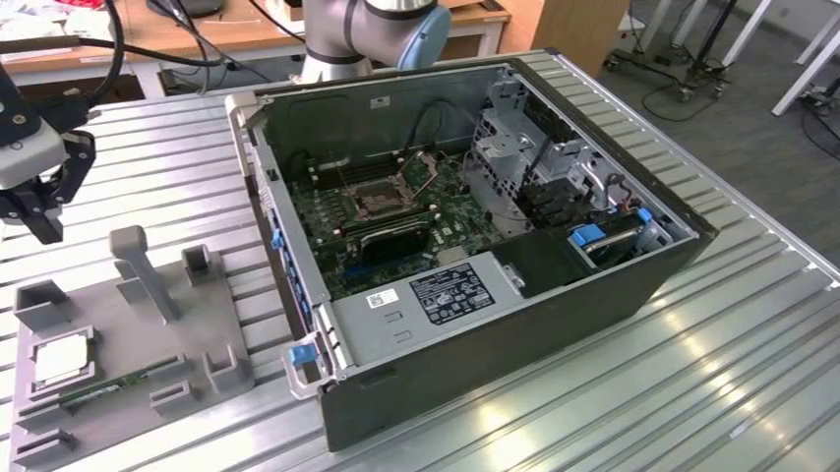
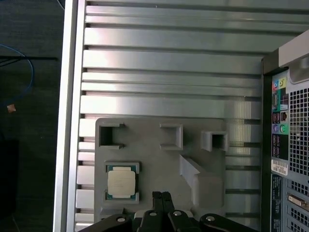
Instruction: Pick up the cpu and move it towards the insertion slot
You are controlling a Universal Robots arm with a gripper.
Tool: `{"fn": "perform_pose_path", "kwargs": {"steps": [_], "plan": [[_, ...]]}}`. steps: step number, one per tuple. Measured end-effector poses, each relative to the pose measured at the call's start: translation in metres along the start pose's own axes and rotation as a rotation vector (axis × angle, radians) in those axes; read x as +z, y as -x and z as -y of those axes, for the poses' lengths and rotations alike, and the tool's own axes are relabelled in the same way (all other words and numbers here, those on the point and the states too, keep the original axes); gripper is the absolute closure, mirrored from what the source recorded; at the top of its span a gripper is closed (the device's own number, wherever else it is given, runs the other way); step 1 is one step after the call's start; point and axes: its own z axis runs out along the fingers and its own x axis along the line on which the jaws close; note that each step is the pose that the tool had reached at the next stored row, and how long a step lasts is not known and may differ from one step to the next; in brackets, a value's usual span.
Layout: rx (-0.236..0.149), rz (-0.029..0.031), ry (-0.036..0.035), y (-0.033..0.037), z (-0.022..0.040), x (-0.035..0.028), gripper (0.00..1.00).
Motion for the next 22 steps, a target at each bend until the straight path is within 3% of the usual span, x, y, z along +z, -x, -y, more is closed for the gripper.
{"fn": "perform_pose_path", "kwargs": {"steps": [22], "plan": [[0.0, -0.0001, -0.0013, -0.0002, 0.0076, 0.0039, 0.89]]}}
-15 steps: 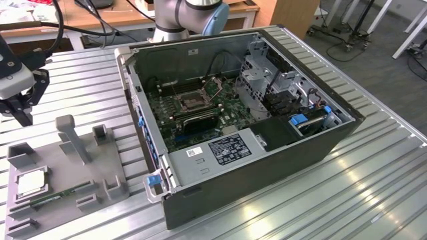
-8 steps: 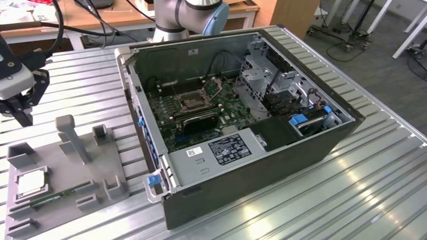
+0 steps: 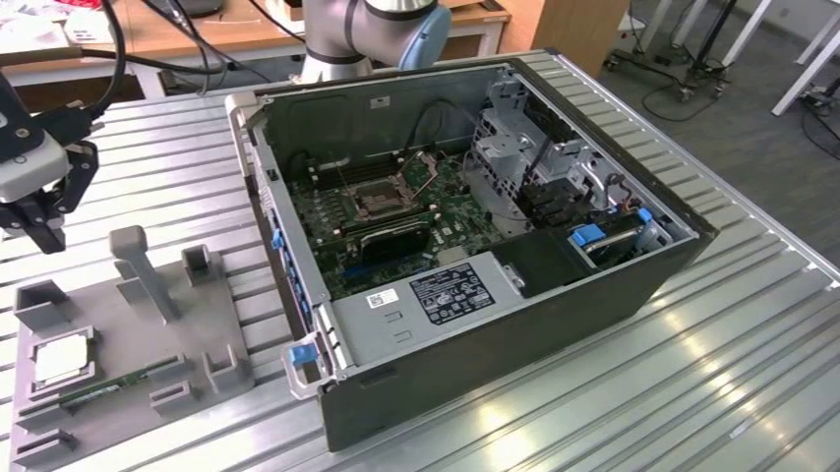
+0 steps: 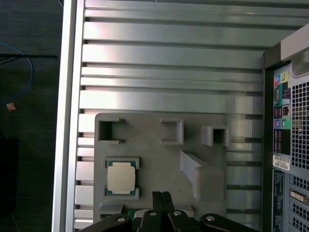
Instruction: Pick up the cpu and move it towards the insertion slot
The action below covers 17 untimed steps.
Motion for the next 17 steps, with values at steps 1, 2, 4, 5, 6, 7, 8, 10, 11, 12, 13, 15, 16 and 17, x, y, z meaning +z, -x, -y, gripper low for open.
{"fn": "perform_pose_path", "kwargs": {"steps": [1, 2, 4, 5, 6, 7, 8, 10, 11, 12, 13, 15, 16, 17], "plan": [[0.0, 0.0001, 0.0001, 0.0, 0.0006, 0.0002, 0.89], [0.0, 0.0001, 0.0001, 0.0, 0.0013, 0.0004, 0.89], [0.0, 0.0001, 0.0, 0.0, 0.0022, 0.0008, 0.89], [0.0, 0.0002, 0.0001, 0.0, 0.0025, 0.001, 0.89], [0.0, 0.0001, 0.0001, 0.0, 0.0028, 0.0011, 0.89], [0.0, 0.0, 0.0, 0.0, 0.003, 0.001, 0.89], [0.0, 0.0, 0.0, -0.0001, 0.0032, 0.0011, 0.89], [0.0, 0.0, 0.0, -0.0001, 0.0035, 0.0011, 0.89], [0.0, 0.0, 0.0, 0.0, 0.0036, 0.0011, 0.89], [0.0, 0.0001, 0.0001, 0.0, 0.0036, 0.0012, 0.89], [0.0, 0.0001, 0.0001, -0.0001, 0.0036, 0.0013, 0.89], [0.0, 0.0, 0.0, -0.0001, 0.0037, 0.0017, 0.89], [0.0, 0.0, 0.0, -0.0001, 0.0037, 0.002, 0.89], [0.0, 0.0001, 0.0001, -0.0001, 0.0037, 0.0024, 0.89]]}}
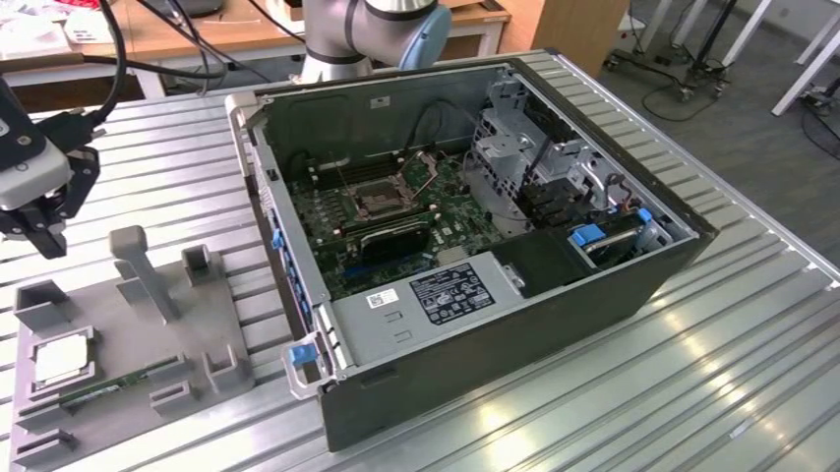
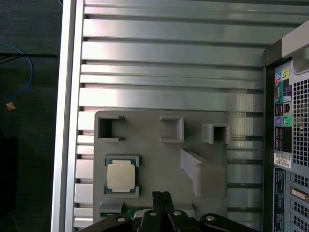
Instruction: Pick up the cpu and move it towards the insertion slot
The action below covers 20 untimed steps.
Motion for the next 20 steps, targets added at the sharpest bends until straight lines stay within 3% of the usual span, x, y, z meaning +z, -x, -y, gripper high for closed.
{"fn": "perform_pose_path", "kwargs": {"steps": [20], "plan": [[0.0, -0.0001, -0.0001, -0.0001, 0.0058, 0.0031, 0.89]]}}
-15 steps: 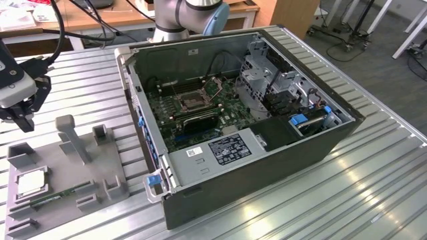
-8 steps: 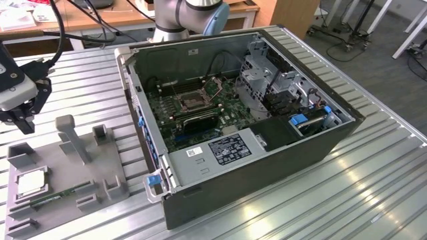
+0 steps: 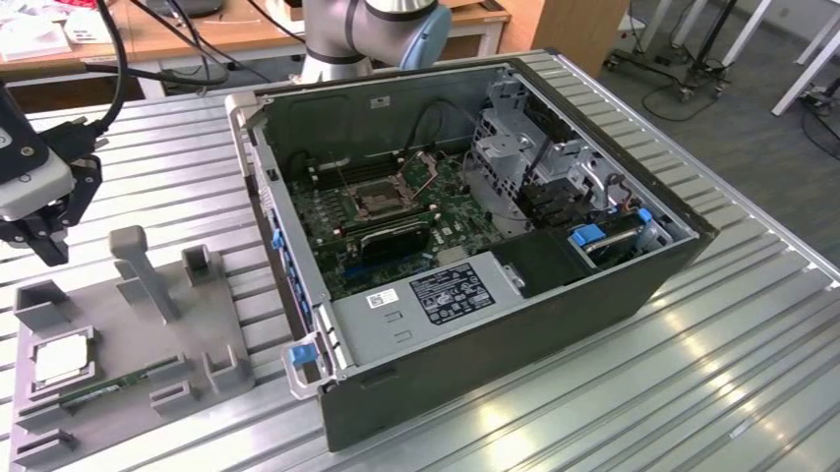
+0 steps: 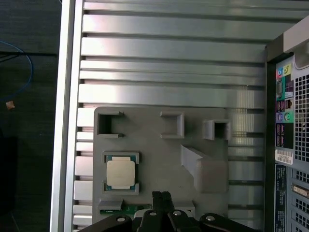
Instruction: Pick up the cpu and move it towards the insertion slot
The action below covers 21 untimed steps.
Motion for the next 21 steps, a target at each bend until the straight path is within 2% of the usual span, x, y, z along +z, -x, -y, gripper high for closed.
{"fn": "perform_pose_path", "kwargs": {"steps": [13, 21], "plan": [[0.0, 0.0001, 0.0, -0.0001, 0.0034, 0.0, 0.89], [0.0, 0.0001, 0.0001, -0.0002, 0.0079, 0.0, 0.89]]}}
